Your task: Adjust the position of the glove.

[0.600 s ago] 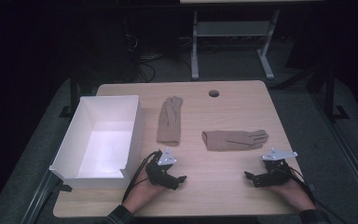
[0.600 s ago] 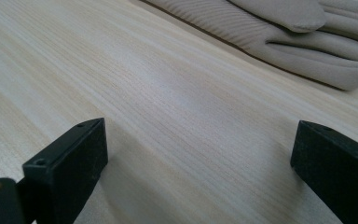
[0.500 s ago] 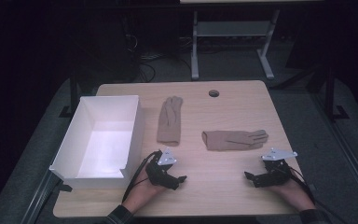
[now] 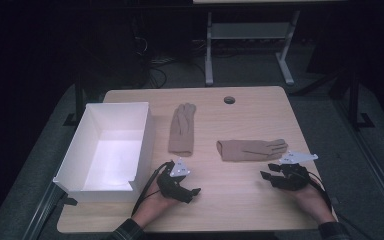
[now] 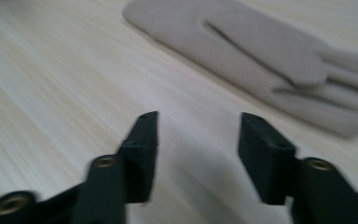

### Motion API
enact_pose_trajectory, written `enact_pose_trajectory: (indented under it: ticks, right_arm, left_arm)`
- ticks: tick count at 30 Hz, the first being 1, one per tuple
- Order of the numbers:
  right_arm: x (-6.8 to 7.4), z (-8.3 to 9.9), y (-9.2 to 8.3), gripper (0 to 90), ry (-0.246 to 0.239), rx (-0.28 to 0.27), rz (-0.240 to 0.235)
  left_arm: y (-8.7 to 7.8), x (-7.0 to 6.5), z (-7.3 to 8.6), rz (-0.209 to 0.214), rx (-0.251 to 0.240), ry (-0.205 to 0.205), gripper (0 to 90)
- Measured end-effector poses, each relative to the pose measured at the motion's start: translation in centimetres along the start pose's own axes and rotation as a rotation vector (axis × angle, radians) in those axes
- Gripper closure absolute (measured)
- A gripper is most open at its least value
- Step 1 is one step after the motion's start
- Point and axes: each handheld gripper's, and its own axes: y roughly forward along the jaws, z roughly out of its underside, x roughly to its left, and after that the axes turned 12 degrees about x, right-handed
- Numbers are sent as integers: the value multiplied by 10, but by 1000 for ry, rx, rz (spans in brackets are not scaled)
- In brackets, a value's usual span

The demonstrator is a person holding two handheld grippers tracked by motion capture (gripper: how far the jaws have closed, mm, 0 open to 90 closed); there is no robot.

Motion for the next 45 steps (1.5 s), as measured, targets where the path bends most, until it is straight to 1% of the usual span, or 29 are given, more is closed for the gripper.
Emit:
enact_pose_trajectory:
  ticks: [1, 2, 3, 4, 5, 6, 7, 10, 12, 13, 16, 18, 21, 25, 26, 27, 30, 31, 32, 34, 35, 36, 37, 38, 39, 41, 42, 43, 45]
  right_arm:
    - [0, 0, 0, 572, 0, 0, 0]
    - [0, -3, 0, 623, -2, 2, -5]
    - [1, -10, 2, 721, -13, -7, -11]
    - [1, -10, 2, 721, -13, -7, -11]
    - [2, -13, 2, 758, -8, -9, -15]
    - [2, -17, 4, 800, -7, -13, -27]
    - [3, -23, 7, 867, -19, -11, -34]
    - [3, -29, 11, 898, -30, -14, -43]
    - [4, -36, 14, 900, -41, -18, -49]
    - [5, -42, 18, 900, -48, -24, -57]
    - [7, -48, 21, 900, -51, -26, -67]
    - [11, -59, 28, 900, -59, -25, -79]
    - [13, -65, 31, 900, -72, -25, -80]
    - [20, -82, 43, 900, -86, -29, -93]
    - [20, -82, 43, 900, -86, -29, -93]
    - [22, -87, 50, 900, -91, -28, -97]
    - [25, -94, 60, 900, -99, -11, -97]
    - [25, -94, 60, 900, -99, -11, -97]
    - [27, -98, 68, 900, -90, 2, -98]
    - [27, -99, 70, 900, -98, 1, -96]
    - [28, -101, 73, 900, -90, 7, -98]
    - [27, -103, 76, 900, -94, 9, -96]
    - [27, -105, 82, 900, -82, 12, -98]
    - [27, -105, 85, 900, -81, 22, -94]
    - [27, -104, 88, 900, -93, 41, -83]
    - [27, -103, 91, 900, -97, 49, -80]
    - [26, -102, 91, 900, -76, 44, -97]
    - [26, -102, 89, 900, -89, 55, -95]
    - [27, -100, 88, 900, -95, 59, -94]
  left_arm:
    - [0, 0, 0, 1, -3, -3, 123]
    - [0, 0, 0, -1, 2, 2, 123]
    - [0, 0, 0, -1, 2, 2, 123]
    - [0, 0, 0, -1, 2, 2, 123]
    - [0, 0, 0, -1, 2, 2, 123]
    - [0, 0, 0, -1, 1, 2, 123]
    - [0, 0, 0, -1, 1, 2, 124]
    - [0, 0, 0, 2, -1, 5, 124]
    - [0, 0, 0, 1, 0, 4, 123]
    - [0, 0, 0, 2, 0, 4, 123]
    - [0, -1, 0, 2, 1, 4, 123]
    - [0, -1, 0, 2, 1, 1, 123]
    - [0, 0, 0, -1, 1, 8, 123]
    - [0, -1, 0, 5, 0, -2, 123]
    - [0, -1, 0, 5, 0, -2, 123]
    - [0, -1, 0, 5, -1, -2, 124]
    - [0, -1, 0, 4, -2, -1, 123]
    - [0, -1, 0, 4, -2, -1, 124]
    - [0, -1, 1, 4, -2, 0, 123]
    - [0, -1, 1, 4, -1, 1, 124]
    - [0, -1, 1, 4, -1, 1, 124]
    - [0, -1, 1, 4, -1, 0, 123]
    - [0, -1, 1, 4, 0, 0, 124]
    - [0, -1, 1, 5, 1, 0, 123]
    - [0, -1, 1, 5, 1, 0, 123]
    - [0, -1, 1, 4, 2, 1, 124]
    - [0, -1, 1, 4, 2, 1, 124]
    - [0, -1, 1, 4, 2, 1, 123]
    - [-1, -1, 1, 4, 1, 2, 124]
